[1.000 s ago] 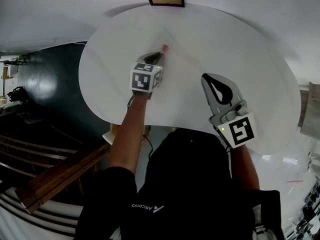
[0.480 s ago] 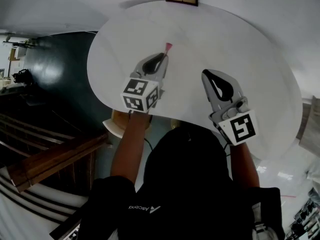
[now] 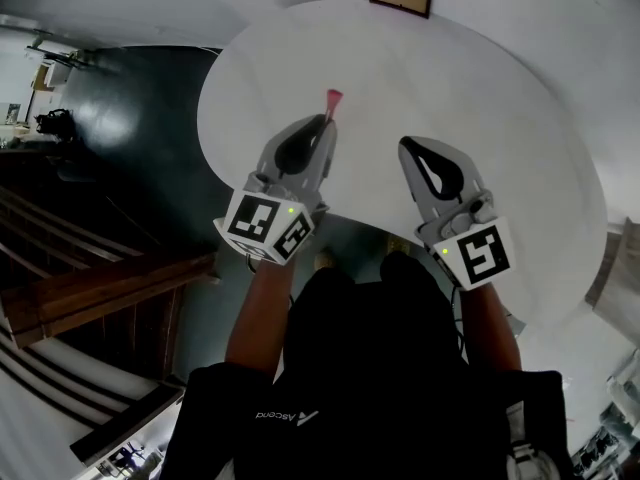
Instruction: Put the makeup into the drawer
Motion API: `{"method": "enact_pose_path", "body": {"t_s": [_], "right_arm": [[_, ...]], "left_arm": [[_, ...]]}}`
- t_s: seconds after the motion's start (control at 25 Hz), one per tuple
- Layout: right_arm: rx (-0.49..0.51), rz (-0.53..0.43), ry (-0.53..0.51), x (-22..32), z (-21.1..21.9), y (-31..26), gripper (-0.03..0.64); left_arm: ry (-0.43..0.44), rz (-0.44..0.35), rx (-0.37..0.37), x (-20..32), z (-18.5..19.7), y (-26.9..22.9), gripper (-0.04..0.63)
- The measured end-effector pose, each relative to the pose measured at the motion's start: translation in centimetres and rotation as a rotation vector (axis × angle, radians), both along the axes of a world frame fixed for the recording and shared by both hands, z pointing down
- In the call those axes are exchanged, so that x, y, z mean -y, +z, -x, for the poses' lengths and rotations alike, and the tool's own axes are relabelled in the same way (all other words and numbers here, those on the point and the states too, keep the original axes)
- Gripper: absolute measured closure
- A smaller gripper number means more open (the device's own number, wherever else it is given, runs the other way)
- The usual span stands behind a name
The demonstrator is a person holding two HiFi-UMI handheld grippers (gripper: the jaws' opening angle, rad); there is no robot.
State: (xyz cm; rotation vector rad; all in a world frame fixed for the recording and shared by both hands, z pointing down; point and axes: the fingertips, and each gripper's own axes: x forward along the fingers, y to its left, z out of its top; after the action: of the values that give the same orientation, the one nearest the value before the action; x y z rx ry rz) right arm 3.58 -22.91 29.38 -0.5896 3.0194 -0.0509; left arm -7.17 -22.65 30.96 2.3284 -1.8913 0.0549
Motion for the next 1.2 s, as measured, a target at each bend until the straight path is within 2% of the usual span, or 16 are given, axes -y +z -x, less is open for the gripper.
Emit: {"method": "enact_pose_path", "body": {"t_s": [0.24,0.44,0.6,0.92,1.04,1.2], "right_arm": [[-0.022,-0.049,0.003,-4.1,3.6,-1.5,0.614],[-0.035,-0.061,0.055,-6.6,7.0,-1.5,0.614],[-0.046,-0.063,0.114,-10.0,10.9,-1.6,0.614],[-0.074,-0.066,0.218,-18.6,18.7,-0.1,0.614],[-0.087,-0.071,0.252,-20.6,20.1,-0.2,0.614],[-0.112,-0.06,0.287,-22.8,20.4,0.5,0.614]], "left_arm": [[0.012,-0.095,-0.024,-5.1,3.2,-3.2,0.541],[0.073,-0.139,-0.032,-8.4,6.6,-4.2,0.541],[0.143,-0.155,-0.03,-11.8,10.9,-4.9,0.541],[0.326,-0.135,0.046,-19.3,18.7,-3.2,0.541],[0.4,-0.119,0.074,-20.8,19.6,-2.4,0.541],[0.511,-0.055,0.125,-22.7,19.3,0.6,0.541]]}}
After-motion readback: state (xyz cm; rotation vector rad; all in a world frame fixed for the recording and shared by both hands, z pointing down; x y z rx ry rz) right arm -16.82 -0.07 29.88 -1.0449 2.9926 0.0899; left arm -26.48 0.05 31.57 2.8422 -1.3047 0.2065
